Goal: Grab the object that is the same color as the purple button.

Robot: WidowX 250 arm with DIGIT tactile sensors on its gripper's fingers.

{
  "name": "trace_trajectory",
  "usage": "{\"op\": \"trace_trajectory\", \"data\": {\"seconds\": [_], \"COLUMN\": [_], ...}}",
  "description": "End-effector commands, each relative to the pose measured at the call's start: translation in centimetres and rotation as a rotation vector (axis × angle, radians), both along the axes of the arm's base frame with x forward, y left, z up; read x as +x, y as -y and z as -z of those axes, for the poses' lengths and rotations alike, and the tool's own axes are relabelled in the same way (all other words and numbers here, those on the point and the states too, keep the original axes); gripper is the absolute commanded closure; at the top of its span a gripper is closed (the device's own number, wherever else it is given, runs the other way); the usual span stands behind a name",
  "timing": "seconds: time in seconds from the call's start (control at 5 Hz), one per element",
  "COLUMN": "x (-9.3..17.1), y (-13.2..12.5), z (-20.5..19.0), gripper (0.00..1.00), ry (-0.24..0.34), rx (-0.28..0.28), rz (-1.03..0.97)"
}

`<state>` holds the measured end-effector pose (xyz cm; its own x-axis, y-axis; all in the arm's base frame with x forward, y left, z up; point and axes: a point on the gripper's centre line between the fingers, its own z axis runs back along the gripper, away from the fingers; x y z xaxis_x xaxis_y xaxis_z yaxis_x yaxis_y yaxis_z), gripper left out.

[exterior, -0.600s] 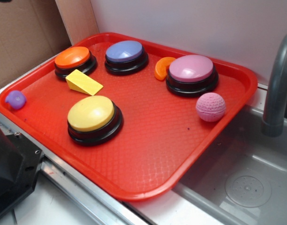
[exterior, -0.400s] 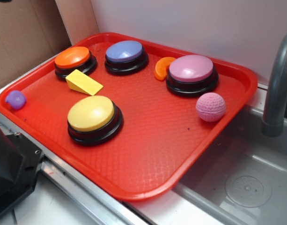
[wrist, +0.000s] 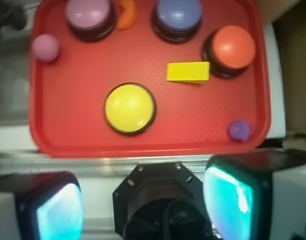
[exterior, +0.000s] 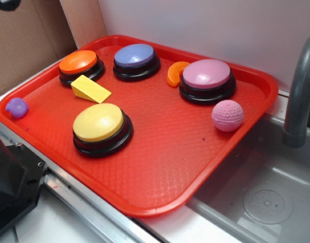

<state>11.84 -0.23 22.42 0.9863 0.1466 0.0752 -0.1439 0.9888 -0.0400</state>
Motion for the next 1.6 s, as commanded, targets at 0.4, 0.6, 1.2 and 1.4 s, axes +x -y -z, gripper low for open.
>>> {"op": "trace_trajectory", "data": {"seconds": [0.4, 0.6, 1.2, 1.4], "x": [0.9, 0.9, 0.5, 0.1], "y": [-9.2, -11.6, -16.1, -16.4], "z": [8.3, 10.7, 16.6, 17.7], "gripper": [0.0, 0.0, 0.0, 0.0], "ry": [-0.011, 0.017, -0.017, -0.052], "rx": [0.104, 0.134, 0.194, 0.204], "rz": [-0.53, -0.646, -0.786, -0.794]}}
